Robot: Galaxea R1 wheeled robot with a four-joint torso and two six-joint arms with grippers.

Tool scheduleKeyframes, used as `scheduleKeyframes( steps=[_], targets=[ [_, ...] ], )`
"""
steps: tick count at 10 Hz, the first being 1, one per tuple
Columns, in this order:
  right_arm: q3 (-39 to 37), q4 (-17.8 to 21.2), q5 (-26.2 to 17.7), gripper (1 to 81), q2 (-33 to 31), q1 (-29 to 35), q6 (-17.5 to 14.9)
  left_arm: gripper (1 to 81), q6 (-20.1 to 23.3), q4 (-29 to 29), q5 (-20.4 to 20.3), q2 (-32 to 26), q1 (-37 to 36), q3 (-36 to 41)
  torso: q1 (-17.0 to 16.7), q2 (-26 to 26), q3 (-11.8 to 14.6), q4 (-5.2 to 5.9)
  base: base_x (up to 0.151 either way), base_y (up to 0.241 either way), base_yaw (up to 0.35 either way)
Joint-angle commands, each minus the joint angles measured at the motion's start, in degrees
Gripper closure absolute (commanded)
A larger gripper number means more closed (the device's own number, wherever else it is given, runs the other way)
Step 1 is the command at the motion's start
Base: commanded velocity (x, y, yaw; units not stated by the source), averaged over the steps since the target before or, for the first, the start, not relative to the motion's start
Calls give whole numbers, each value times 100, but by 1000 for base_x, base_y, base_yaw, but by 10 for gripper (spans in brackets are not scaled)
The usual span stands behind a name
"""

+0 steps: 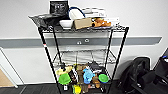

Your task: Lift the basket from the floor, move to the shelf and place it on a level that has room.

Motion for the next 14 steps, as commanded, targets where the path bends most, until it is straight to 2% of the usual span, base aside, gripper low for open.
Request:
scheduleKeyframes(
  steps=[1, 5, 10, 14],
  targets=[
    [531, 41, 251, 811, -295, 620, -18, 811, 23, -69, -79, -397, -573, 588, 7, 0, 0, 0, 93, 0, 0],
    [717, 41, 305, 811, -427, 620, -26, 811, 23, -52, -123, -538, -573, 896, 7, 0, 2, 0, 93, -15, 0],
    [577, 85, 226, 811, -85, 831, -18, 811, 23, -34, -150, -565, -635, 1098, 7, -2, 5, 0, 105, -71, 0],
    [541, 67, 208, 811, -67, 822, -18, 811, 23, -34, -202, -556, -644, 1098, 7, -5, 5, 0, 89, 0, 0]
  ],
)
